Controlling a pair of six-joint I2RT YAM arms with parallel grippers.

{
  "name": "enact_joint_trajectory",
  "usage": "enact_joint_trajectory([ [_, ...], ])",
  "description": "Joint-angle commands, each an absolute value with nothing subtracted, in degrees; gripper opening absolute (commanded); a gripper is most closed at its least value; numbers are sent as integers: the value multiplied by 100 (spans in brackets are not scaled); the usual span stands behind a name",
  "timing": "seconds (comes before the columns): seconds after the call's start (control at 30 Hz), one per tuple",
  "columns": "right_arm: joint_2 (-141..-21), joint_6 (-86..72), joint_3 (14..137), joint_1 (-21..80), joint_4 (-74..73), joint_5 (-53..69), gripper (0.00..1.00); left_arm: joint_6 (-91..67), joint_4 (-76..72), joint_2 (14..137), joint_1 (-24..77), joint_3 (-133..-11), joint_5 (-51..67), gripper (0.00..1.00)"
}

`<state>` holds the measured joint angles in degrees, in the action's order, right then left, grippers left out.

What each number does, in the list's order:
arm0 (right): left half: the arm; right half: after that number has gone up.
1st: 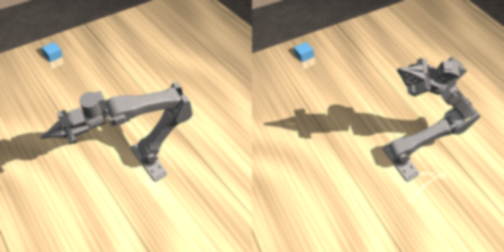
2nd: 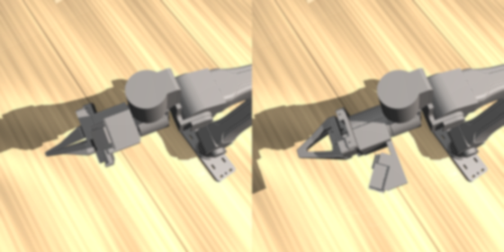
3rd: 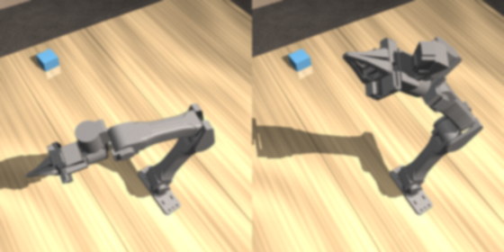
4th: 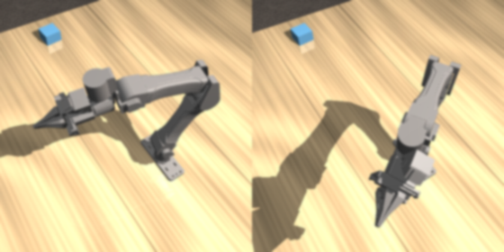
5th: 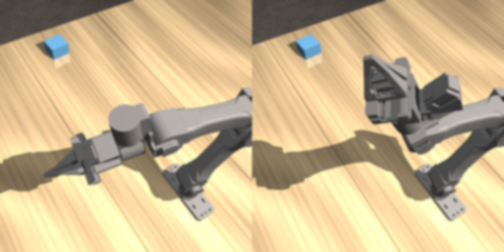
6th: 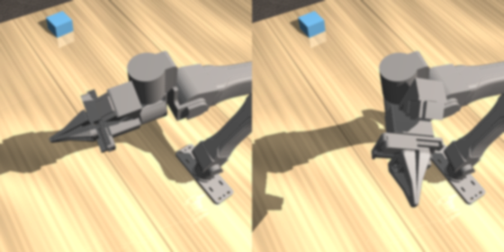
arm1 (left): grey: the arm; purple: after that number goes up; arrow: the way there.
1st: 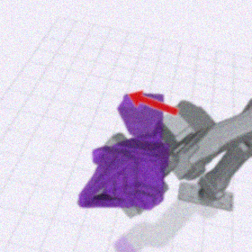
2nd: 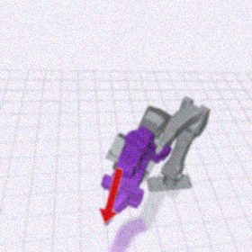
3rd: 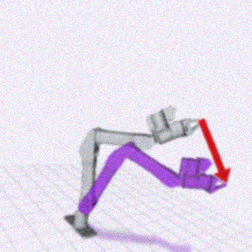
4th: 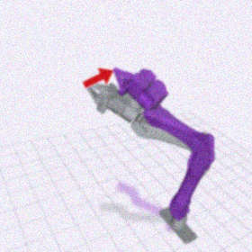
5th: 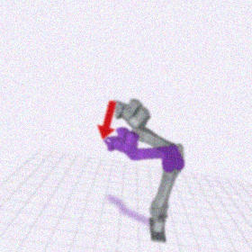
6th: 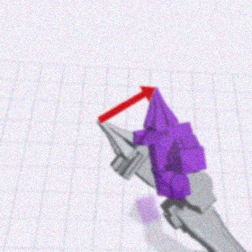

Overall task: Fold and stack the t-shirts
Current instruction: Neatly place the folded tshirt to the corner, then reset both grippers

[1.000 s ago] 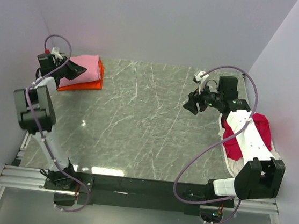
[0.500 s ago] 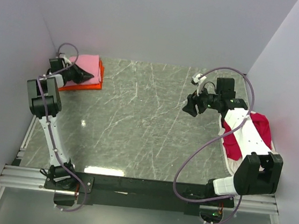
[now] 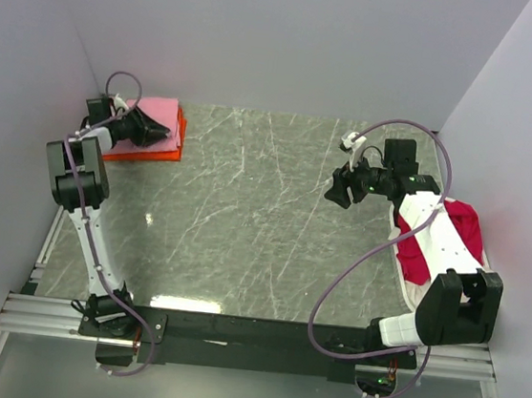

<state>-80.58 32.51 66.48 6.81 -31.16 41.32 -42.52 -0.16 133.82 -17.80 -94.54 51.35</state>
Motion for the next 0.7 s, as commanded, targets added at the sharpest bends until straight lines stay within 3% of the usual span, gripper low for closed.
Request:
enact_joint_trajectory([
  [0.0, -8042, 3313, 6732, 659, -3103, 4192, 66, -4376, -193, 12429, -1854, -9852, 5282, 41],
  [0.23, -8007, 3349, 6724, 650, -3120, 4236, 66, -4483, -334, 11945, -2047, -9739, 5300, 45],
  [0.4, -7981, 3357, 6715, 659, -3138, 4263, 66, -4482, -439, 12058, -2241, -9335, 5071, 38],
  [0.67, -8051, 3366, 6732, 659, -3147, 4219, 66, -4000, 420, 13551, -2162, -9650, 5203, 33],
])
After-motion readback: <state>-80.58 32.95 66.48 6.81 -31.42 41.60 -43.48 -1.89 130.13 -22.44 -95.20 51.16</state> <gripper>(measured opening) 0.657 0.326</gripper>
